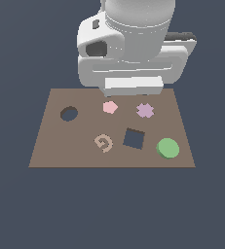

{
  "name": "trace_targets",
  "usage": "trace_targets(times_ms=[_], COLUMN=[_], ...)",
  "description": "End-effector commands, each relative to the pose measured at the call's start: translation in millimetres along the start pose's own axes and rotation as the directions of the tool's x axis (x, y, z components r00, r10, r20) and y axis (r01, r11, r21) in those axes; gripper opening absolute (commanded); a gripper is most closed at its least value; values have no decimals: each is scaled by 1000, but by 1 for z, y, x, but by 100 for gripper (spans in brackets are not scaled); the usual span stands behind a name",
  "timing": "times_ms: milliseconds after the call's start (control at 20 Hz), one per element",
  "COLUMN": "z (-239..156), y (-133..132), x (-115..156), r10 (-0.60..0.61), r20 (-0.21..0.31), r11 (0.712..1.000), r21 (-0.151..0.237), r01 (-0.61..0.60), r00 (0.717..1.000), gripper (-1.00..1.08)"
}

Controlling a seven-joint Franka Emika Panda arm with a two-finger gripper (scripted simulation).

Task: Insert a designated object into the corresponding slot on a board.

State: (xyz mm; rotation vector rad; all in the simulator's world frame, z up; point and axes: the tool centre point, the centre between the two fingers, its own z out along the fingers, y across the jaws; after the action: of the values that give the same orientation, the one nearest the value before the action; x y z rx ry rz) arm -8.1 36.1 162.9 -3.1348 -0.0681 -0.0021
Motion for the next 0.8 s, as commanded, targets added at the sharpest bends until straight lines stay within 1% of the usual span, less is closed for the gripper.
trace_targets(times_ms=[0, 350, 750], z=[0, 6, 28], y=[0, -8, -35], x=[0, 4, 20], r10=[0, 19, 90], r20=[0, 0, 0], r11=[1000, 1000, 996], r21=[0, 0, -2], r01=[0, -19, -90], r00=[1000, 1000, 996], gripper=[100, 100, 100])
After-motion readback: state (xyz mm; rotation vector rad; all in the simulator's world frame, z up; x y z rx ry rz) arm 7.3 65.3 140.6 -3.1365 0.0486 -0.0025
